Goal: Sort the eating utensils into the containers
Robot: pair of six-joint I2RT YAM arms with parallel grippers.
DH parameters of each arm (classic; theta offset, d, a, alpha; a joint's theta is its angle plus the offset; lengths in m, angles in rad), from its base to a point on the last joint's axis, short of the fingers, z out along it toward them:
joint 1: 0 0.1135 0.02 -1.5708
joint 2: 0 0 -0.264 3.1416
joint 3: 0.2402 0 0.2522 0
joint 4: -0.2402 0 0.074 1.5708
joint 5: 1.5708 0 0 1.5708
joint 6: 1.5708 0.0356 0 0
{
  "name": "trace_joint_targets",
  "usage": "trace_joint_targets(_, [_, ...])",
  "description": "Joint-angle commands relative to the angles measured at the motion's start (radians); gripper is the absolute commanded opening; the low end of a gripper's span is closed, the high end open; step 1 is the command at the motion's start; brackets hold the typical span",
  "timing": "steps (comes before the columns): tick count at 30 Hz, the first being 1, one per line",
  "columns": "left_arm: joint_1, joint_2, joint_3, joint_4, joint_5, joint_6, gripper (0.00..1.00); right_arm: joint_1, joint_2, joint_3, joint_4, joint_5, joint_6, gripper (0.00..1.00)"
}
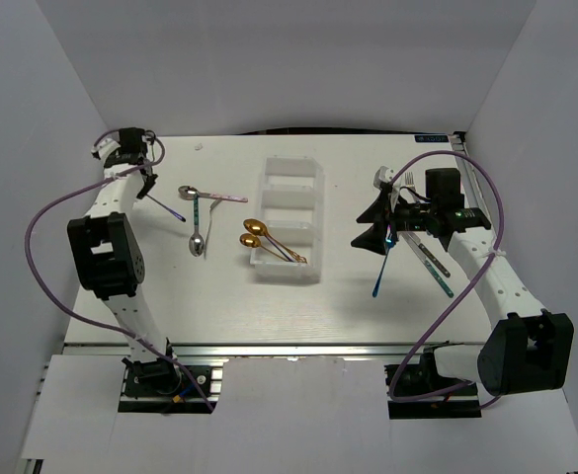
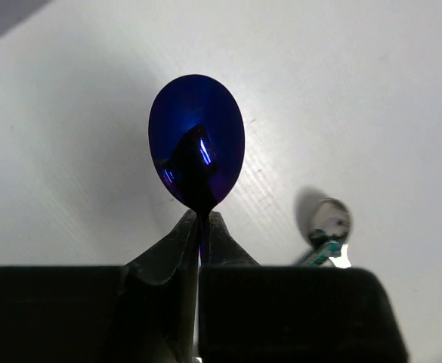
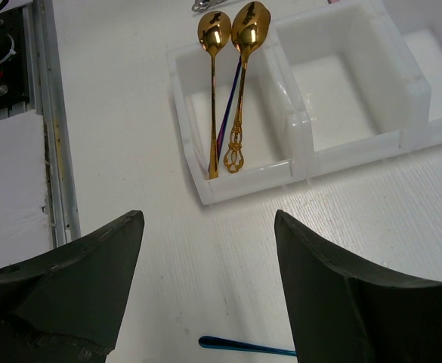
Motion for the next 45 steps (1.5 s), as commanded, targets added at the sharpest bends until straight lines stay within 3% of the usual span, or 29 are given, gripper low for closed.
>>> trace_joint_targets(1, [-0.006,-0.127,0.050,0.045,-0.029,0.026,0.00,-0.001,-0.006,-0.009,0.028,-0.011,-0.007,0.76])
trace_joint_targets(9, [-0.119,-0.261,0.006,0.074,0.020,0.027,0.00,-0.001,-0.003,-0.011,0.030,-0.006,-0.007,0.77])
trace_joint_targets(15, [-0.366,-0.406,-0.135,0.119,0.017,-0.036,0.00,-0.007,-0.001,-0.009,0.033,0.002,-0.007,0.77])
trace_joint_targets(21, [-0.573,-0.457,-0.218,0.171,-0.102,-0.118,0.00,-0.025,0.000,-0.011,0.034,-0.001,-0.006,0.77])
trace_joint_targets(26, [-0.726,-0.410,-0.209,0.202,-0.293,-0.125,0.00,-0.034,0.003,-0.011,0.034,-0.003,-0.006,0.77])
trace_joint_targets(36, [-0.900,-0.249,-0.224,0.246,-0.605,-0.241,0.00,-0.040,0.011,-0.012,0.036,-0.009,-0.004,0.77])
trace_joint_targets(45, [-0.949,-0.125,-0.180,0.248,-0.705,-0.263,0.00,-0.043,0.017,-0.012,0.030,-0.012,-0.009,0.77])
